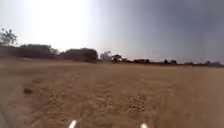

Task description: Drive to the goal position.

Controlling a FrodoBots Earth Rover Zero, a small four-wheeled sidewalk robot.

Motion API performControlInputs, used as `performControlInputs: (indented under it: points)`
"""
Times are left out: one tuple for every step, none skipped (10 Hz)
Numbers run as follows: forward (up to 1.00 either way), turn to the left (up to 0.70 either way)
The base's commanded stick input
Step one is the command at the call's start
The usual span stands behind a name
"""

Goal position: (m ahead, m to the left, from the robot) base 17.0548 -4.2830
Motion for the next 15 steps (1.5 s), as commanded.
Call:
performControlInputs:
  points:
    - [0.50,0.00]
    - [0.50,0.00]
    - [0.50,0.00]
    - [0.50,0.00]
    - [0.50,0.00]
    - [0.50,0.00]
    - [0.50,0.00]
    - [0.50,0.00]
    - [0.50,0.00]
    - [0.50,0.00]
    - [0.50,0.00]
    - [0.50,0.00]
    - [0.50,0.00]
    - [0.50,0.00]
    - [0.50,0.00]
